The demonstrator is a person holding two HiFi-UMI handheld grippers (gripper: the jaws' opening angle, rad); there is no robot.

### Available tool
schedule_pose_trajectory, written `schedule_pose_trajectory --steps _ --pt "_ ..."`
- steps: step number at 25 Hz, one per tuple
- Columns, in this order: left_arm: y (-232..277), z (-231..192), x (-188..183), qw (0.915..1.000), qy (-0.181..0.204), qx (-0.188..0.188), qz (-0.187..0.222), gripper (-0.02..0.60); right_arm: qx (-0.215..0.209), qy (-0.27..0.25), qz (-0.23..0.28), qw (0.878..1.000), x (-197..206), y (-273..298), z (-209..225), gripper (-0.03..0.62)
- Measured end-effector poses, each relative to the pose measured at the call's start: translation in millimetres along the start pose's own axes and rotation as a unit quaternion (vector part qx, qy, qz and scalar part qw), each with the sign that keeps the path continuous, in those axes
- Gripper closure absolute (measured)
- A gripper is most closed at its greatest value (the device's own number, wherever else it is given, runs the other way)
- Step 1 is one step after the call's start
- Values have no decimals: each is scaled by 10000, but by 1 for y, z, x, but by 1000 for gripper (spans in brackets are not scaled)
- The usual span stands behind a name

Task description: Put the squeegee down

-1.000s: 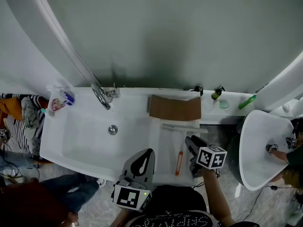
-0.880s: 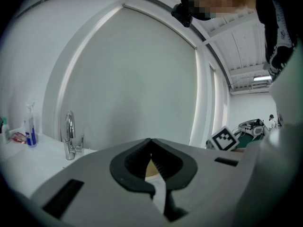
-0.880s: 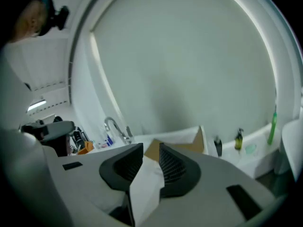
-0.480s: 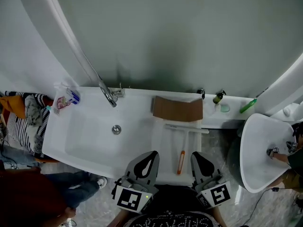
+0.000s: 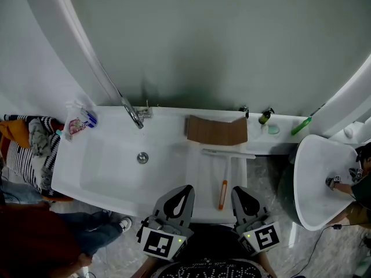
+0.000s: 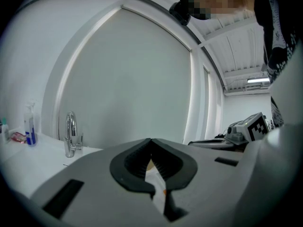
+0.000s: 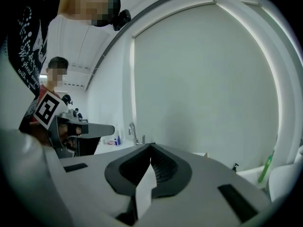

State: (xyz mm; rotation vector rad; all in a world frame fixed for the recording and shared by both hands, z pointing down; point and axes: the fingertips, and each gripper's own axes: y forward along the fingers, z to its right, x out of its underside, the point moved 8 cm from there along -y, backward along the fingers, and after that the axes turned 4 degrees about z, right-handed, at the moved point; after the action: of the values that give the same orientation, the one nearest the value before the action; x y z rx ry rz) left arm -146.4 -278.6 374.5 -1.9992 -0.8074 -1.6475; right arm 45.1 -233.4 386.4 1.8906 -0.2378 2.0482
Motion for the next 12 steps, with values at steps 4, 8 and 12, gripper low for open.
schedule_pose_trajectory --steps 4,8,12 --pt "-5 -5 3 9999 18 54 -138 577 25 -71 -27 10000 1 1 -5 574" --pt "-8 -8 -2 10000 -67 45 15 577 93 -84 -80 9999 1 2 -13 574" --pt "-13 -15 3 9998 -5 111 -164 577 148 -96 -108 9998 4 2 -20 574"
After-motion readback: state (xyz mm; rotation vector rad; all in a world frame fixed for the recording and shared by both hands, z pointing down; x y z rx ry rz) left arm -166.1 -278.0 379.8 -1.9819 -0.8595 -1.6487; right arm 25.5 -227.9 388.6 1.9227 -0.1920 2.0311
